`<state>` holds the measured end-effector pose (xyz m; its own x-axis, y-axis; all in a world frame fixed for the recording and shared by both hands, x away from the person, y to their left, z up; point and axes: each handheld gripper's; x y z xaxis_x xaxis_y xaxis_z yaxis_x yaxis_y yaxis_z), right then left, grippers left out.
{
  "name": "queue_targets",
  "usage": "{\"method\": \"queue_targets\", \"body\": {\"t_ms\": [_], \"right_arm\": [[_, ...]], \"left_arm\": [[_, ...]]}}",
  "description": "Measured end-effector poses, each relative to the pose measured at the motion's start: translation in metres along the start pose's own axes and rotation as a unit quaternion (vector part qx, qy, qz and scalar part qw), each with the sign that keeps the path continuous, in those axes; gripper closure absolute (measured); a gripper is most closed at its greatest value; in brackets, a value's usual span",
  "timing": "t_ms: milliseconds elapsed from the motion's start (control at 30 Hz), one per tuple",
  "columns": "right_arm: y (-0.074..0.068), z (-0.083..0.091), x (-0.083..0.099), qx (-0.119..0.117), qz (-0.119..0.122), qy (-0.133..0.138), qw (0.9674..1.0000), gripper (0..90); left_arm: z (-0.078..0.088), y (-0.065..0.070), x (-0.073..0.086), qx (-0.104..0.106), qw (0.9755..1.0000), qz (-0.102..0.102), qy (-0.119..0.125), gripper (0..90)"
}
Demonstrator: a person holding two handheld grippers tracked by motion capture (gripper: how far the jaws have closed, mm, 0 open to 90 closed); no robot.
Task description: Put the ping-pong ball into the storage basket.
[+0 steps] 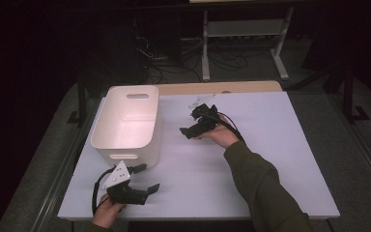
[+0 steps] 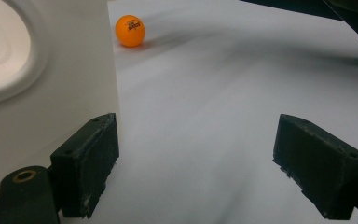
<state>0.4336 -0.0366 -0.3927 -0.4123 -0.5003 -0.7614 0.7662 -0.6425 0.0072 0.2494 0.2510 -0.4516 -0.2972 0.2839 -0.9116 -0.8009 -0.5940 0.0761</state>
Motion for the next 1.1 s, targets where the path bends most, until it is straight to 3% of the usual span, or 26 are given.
{"method": "queue_targets", "body": {"t_ms": [1100], "right_arm": [[0.002, -0.023, -0.001, 0.011, -0.012, -0.005, 0.9999, 0.0]], "left_arm": [[0.000, 0.000, 0.000, 0.000, 1.0000, -0.001, 0.002, 14.1]]}}
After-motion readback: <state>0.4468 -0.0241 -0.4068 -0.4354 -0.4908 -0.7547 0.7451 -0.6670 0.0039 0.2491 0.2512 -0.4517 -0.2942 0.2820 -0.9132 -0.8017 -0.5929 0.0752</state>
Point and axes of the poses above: each handheld gripper's, and its own axes: z roughly backward along the jaws, x roughly out of its underside, y roughly to its right, and after that the axes turned 1 degree about z, right-handed
